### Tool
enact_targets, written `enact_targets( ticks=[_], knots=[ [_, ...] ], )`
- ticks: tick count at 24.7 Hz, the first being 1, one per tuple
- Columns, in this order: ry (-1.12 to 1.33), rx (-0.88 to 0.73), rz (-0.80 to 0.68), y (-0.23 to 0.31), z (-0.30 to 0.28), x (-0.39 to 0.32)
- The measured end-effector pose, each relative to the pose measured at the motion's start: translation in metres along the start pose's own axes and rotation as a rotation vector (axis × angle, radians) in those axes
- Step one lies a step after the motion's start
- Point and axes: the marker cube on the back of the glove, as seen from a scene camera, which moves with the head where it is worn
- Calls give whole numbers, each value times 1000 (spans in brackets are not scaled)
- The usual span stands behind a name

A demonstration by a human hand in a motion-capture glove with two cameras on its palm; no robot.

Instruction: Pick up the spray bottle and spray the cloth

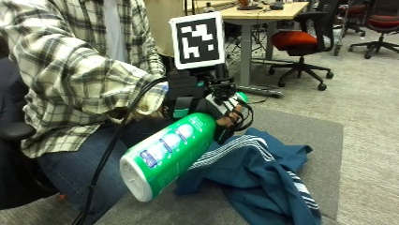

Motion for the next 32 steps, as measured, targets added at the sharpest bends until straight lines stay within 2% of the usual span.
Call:
enact_targets(
  ticks=[21, 32],
  knots=[
    [39, -16, -49, 5, 7, -6],
    [-303, 63, 122, 6, -15, 15]
  ],
)
